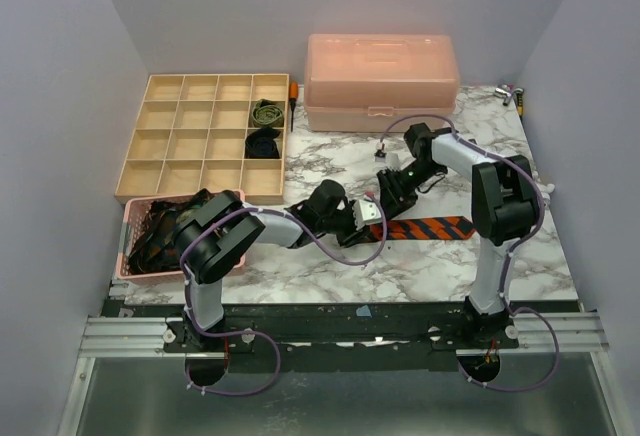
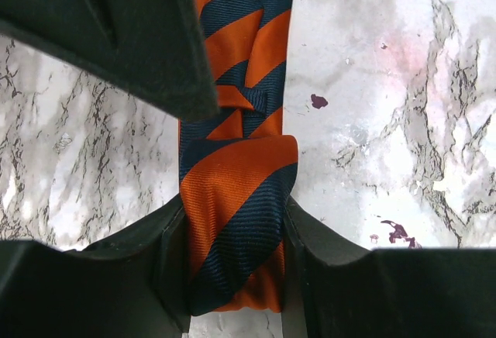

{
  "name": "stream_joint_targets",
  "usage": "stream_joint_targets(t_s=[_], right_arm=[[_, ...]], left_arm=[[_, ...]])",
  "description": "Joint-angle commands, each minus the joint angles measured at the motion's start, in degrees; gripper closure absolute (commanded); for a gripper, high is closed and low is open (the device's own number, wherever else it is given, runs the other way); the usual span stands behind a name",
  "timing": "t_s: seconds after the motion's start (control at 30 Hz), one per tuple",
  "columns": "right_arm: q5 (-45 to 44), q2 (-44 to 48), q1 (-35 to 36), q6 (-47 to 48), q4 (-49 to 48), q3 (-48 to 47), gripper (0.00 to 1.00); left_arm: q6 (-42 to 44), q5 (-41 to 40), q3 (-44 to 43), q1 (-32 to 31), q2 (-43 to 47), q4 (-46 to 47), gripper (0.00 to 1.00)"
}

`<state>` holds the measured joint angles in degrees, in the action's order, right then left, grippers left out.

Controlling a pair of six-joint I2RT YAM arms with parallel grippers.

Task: Roll the ties
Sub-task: Roll the tie at the center of the board.

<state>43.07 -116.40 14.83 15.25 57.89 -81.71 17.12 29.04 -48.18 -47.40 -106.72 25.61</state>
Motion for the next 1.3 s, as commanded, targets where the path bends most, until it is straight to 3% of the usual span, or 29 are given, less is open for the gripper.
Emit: stream_joint_targets(t_s=[0.0, 0.17, 0.33, 0.47, 0.67, 0.7, 0.93, 1.27], right_arm=[[9.06, 1.48, -0.53, 0.72, 3.84, 2.69, 0.53], [12.55, -2.09, -0.42, 0.62, 3.32, 3.39, 0.49], [11.5, -6.32, -0.42, -1.09, -0.51, 2.2, 0.52], [11.56, -7.91, -0.42, -1.7, -1.93, 1.99, 0.65], [11.94, -8.98, -0.42, 0.76, -0.7, 3.82, 0.99], [11.44, -8.66, -0.42, 0.8, -1.15, 4.32, 1.0], [-2.87, -8.05, -0.51, -2.98, -7.18, 5.91, 1.0], [-13.81, -10.78, -0.51, -5.16, -8.59, 6.22, 1.0]], left_arm=[[1.2, -1.45, -0.03, -0.33, -1.23, -10.16, 0.77], [1.77, -1.44, -1.32, -0.33, -1.65, -11.67, 0.75], [1.26, -1.34, -1.78, -0.33, -1.83, -11.94, 0.74], [0.98, -1.4, -2.41, -0.33, -2.22, -12.48, 0.74], [0.63, -1.37, -4.17, -0.29, -2.98, -13.55, 0.72], [0.43, -1.37, -4.37, -0.25, -2.98, -13.65, 0.71], [-1.38, 3.64, -2.0, 1.1, 0.79, -8.13, 0.36], [-3.04, 9.52, 3.03, 3.18, 3.43, 7.55, 0.18]])
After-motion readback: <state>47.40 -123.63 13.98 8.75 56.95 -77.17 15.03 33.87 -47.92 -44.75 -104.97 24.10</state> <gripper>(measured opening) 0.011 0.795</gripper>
